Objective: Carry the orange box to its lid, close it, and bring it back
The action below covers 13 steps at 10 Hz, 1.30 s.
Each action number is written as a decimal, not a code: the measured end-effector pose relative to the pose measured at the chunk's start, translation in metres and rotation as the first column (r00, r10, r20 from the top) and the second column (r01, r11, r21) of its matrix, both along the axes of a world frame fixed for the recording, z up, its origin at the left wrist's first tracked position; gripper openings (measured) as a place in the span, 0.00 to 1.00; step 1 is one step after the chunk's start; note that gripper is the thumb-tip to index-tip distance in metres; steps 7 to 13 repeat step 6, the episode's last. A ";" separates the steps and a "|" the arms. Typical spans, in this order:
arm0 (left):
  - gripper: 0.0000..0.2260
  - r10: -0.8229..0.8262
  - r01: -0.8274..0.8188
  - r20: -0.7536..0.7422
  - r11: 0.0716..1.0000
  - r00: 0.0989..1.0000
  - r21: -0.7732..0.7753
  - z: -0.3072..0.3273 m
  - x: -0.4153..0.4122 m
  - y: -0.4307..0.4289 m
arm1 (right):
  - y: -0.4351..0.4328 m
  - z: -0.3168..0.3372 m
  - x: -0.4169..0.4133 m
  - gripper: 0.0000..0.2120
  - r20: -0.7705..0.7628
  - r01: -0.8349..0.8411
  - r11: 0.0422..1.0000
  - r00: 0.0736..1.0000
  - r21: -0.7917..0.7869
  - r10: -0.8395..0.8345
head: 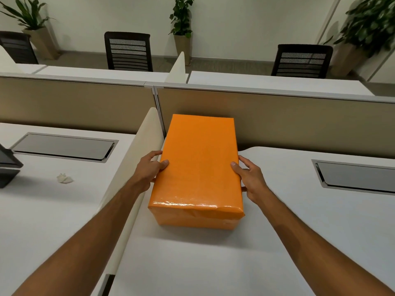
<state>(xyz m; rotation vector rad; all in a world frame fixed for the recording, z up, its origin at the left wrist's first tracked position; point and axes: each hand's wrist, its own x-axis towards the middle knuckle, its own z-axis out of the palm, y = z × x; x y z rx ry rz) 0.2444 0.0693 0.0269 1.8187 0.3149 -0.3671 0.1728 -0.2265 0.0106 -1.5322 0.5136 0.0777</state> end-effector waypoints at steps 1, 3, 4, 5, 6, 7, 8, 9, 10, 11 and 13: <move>0.24 -0.012 0.012 0.001 1.000 1.000 0.009 0.001 0.000 -0.001 | -0.004 0.000 0.000 0.26 0.012 -0.017 0.998 1.000 -0.061 0.018; 0.28 -0.072 0.052 0.097 0.979 0.993 0.195 0.007 -0.010 -0.004 | -0.007 0.002 0.003 0.28 0.001 -0.033 0.967 0.999 -0.251 0.035; 0.30 -0.148 0.059 0.183 0.905 0.972 0.421 0.011 -0.020 -0.008 | -0.012 0.008 -0.003 0.27 -0.013 -0.056 0.927 0.998 -0.372 0.055; 0.31 -0.223 0.037 0.244 0.804 0.944 0.594 0.015 -0.033 -0.015 | -0.019 0.015 -0.016 0.26 0.001 -0.087 0.864 0.995 -0.496 0.100; 0.31 -0.293 0.017 0.309 0.750 0.905 0.661 0.023 -0.051 -0.031 | -0.030 0.023 -0.032 0.25 0.008 -0.107 0.799 0.990 -0.591 0.139; 0.31 -0.293 0.017 0.309 0.750 0.905 0.661 0.023 -0.051 -0.031 | -0.030 0.023 -0.032 0.25 0.008 -0.107 0.799 0.990 -0.591 0.139; 0.31 -0.293 0.017 0.309 0.750 0.905 0.661 0.023 -0.051 -0.031 | -0.030 0.023 -0.032 0.25 0.008 -0.107 0.799 0.990 -0.591 0.139; 0.31 -0.293 0.017 0.309 0.750 0.905 0.661 0.023 -0.051 -0.031 | -0.030 0.023 -0.032 0.25 0.008 -0.107 0.799 0.990 -0.591 0.139; 0.31 -0.293 0.017 0.309 0.750 0.905 0.661 0.023 -0.051 -0.031 | -0.030 0.023 -0.032 0.25 0.008 -0.107 0.799 0.990 -0.591 0.139; 0.31 -0.293 0.017 0.309 0.750 0.905 0.661 0.023 -0.051 -0.031 | -0.030 0.023 -0.032 0.25 0.008 -0.107 0.799 0.990 -0.591 0.139; 0.31 -0.293 0.017 0.309 0.750 0.905 0.661 0.023 -0.051 -0.031 | -0.030 0.023 -0.032 0.25 0.008 -0.107 0.799 0.990 -0.591 0.139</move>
